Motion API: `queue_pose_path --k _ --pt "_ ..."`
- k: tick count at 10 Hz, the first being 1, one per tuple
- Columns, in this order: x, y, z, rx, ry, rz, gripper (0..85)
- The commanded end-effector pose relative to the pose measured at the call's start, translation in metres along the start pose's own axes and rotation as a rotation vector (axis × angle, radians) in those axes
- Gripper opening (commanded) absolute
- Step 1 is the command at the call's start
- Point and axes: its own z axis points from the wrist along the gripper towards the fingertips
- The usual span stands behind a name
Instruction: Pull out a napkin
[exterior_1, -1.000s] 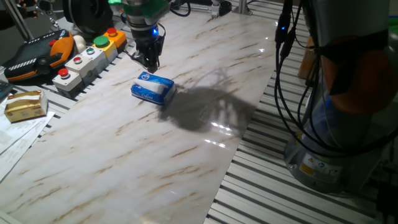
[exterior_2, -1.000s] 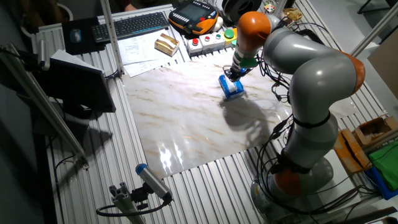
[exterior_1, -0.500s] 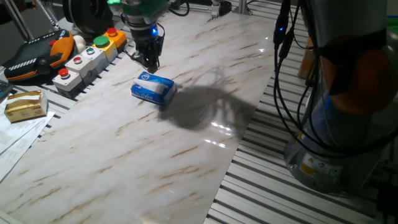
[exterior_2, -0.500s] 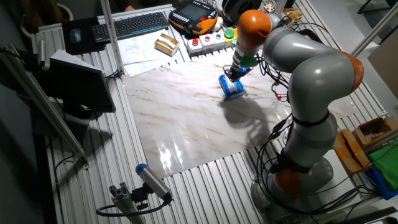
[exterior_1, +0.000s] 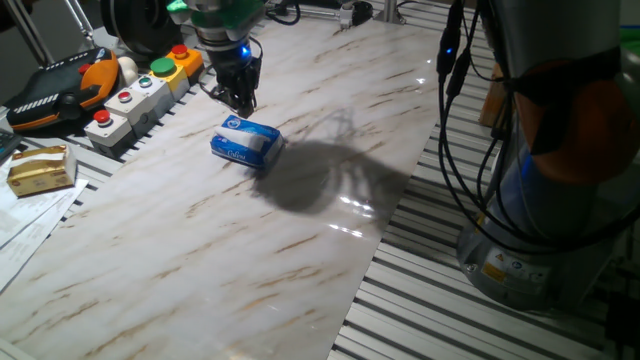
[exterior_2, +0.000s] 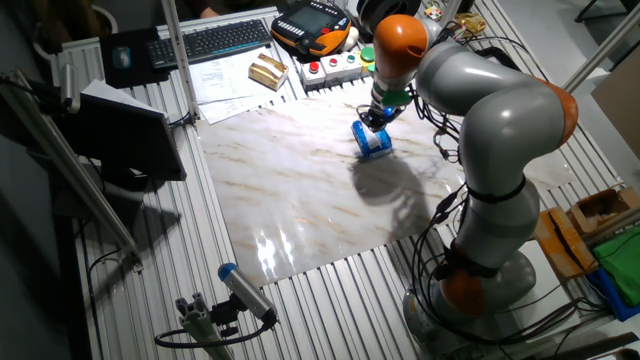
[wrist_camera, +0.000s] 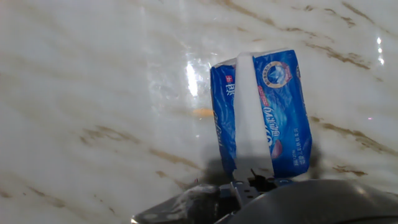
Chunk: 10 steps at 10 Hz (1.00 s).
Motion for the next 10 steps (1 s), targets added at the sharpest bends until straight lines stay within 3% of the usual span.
queue_pose_path --k 1,3,7,8,10 --pt "-0.002 -0.001 0.003 0.003 0.000 -0.005 0.7" --pt "-0.009 -0.001 0.010 0.007 -0.002 -0.006 0.7" --pt "-0.026 0.001 0.031 -0.030 0.000 -0.033 1.0" --pt "-0.029 0.002 0.033 -0.030 -0.005 -0.042 5.7" --pt "-0.032 0.003 0.037 -0.027 -0.005 -0.060 23.7"
